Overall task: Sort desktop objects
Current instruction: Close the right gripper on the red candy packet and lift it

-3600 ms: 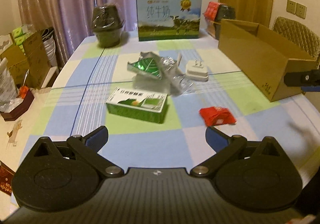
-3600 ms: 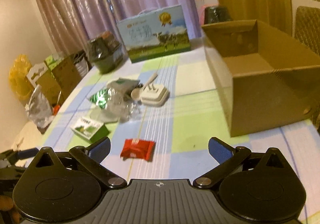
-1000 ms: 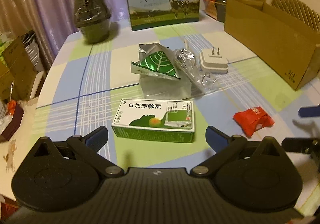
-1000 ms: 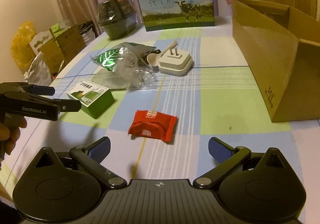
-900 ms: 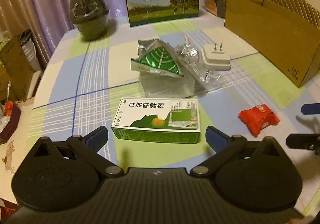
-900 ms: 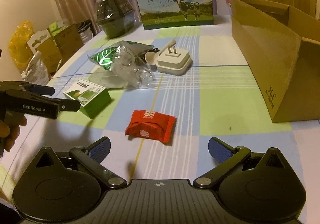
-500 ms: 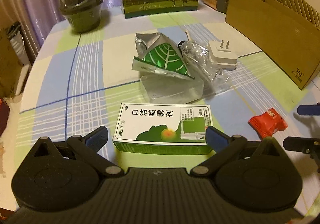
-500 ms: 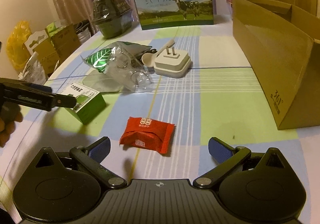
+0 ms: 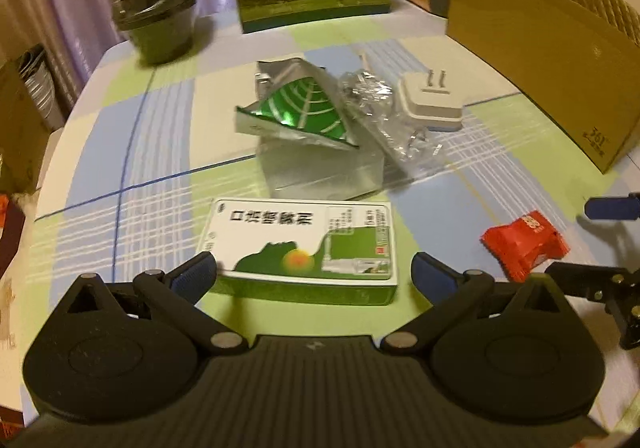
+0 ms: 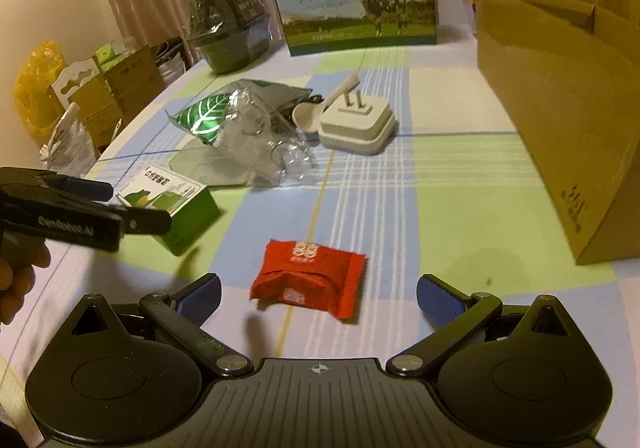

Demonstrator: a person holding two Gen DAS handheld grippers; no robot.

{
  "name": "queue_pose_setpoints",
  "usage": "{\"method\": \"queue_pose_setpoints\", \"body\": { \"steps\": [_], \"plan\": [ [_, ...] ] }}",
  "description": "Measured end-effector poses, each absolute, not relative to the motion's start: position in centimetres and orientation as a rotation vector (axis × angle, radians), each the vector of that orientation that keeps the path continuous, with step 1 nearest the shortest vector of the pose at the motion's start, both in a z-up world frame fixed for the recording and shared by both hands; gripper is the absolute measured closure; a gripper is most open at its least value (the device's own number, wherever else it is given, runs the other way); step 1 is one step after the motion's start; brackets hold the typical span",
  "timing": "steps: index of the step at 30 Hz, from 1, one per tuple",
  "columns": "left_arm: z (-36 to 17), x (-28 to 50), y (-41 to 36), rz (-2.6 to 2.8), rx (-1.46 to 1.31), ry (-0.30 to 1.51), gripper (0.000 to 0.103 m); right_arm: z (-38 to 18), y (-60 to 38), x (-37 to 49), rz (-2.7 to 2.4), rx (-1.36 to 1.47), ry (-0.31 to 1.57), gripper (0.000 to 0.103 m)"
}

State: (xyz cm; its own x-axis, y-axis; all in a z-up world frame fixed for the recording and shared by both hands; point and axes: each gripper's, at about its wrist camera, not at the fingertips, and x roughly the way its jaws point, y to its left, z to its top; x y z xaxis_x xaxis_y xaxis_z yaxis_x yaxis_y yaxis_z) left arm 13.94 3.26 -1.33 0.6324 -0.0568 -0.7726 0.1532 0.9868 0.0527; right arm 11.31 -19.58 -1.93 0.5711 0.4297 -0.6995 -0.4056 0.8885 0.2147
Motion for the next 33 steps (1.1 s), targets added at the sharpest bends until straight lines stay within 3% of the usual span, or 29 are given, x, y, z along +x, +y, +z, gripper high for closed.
{"method": "queue_pose_setpoints", "body": {
  "steps": [4,11,16,23,33],
  "plan": [
    [-0.9,13.7,4.3,-0.095,0.063,0.874,0.001,-2.5,-18.4,11.6,0.477,0.010,0.826,0.006],
    [-0.8,13.4,4.8,-0.078,0.045,0.887,0.001,-3.1,-16.5,11.4,0.402,-0.108,0.775,0.028],
    [-0.8,13.2,5.0,-0.075,0.035,0.887,0.001,-3.3,-16.3,10.8,0.393,-0.141,0.759,0.037],
    [-0.5,13.1,4.9,-0.086,0.022,0.881,0.001,-3.1,-16.3,10.6,0.396,-0.145,0.744,0.061],
    [-0.8,12.8,4.7,-0.093,0.025,0.896,0.001,-2.6,-16.4,10.7,0.445,-0.122,0.738,0.065]
  ]
}}
